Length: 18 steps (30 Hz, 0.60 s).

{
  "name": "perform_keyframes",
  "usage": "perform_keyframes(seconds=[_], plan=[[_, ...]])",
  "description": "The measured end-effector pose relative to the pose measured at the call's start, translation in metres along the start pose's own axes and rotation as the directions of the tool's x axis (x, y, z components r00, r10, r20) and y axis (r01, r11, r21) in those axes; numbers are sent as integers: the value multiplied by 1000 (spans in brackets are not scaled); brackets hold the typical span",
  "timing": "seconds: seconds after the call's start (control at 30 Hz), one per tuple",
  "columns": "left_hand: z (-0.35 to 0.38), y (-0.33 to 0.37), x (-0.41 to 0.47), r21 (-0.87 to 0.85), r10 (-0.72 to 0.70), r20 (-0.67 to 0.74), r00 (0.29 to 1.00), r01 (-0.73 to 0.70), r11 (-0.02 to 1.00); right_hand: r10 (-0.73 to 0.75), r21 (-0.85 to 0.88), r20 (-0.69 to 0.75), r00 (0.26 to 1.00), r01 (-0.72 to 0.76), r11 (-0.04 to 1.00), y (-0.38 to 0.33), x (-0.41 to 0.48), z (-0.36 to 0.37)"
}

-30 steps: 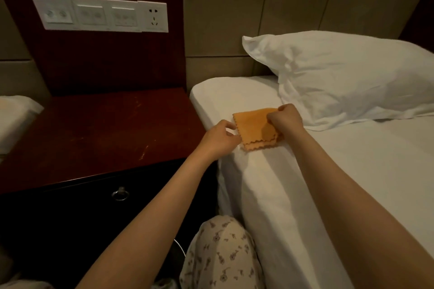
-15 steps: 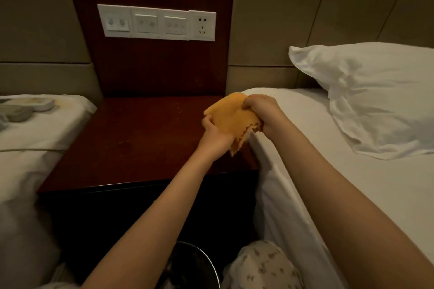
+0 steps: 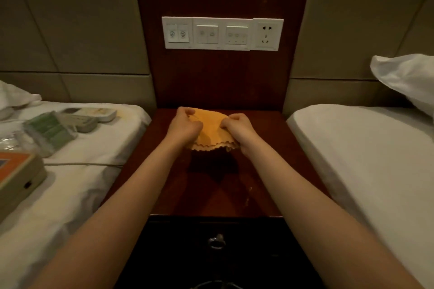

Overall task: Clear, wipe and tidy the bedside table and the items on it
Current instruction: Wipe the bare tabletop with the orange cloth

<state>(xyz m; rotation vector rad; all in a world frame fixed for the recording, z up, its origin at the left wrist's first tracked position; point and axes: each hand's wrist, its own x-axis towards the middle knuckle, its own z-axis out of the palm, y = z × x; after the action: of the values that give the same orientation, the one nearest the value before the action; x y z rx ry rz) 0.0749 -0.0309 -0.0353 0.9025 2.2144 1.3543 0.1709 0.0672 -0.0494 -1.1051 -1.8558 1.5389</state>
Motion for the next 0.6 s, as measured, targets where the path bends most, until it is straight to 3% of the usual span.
perform_keyframes(seconds=[0.17, 0.27, 0.37, 0.47, 0.53, 0.6], plan=[[-33, -18, 49, 69, -50, -58, 997, 54, 996, -22, -78, 43, 999, 26, 997, -11, 40, 49], [-36, -41, 72, 267, -10, -145, 989, 49, 962, -67, -478, -24, 997, 47, 877, -5, 58, 67], [-31, -66, 89, 617, 131, -63, 989, -64, 785, -212, -689, 51, 976, 188, 700, 6, 70, 87], [-27, -77, 103, 831, 91, 295, 951, -303, 466, -257, -783, 274, 927, 370, 501, 11, 83, 111], [-31, -78, 111, 850, -14, 383, 924, -347, 397, -206, -818, 339, 918, 396, 418, 10, 94, 123], [-37, -78, 119, 874, -46, 367, 929, -327, 360, -182, -823, 376, 909, 417, 385, 8, 105, 129]])
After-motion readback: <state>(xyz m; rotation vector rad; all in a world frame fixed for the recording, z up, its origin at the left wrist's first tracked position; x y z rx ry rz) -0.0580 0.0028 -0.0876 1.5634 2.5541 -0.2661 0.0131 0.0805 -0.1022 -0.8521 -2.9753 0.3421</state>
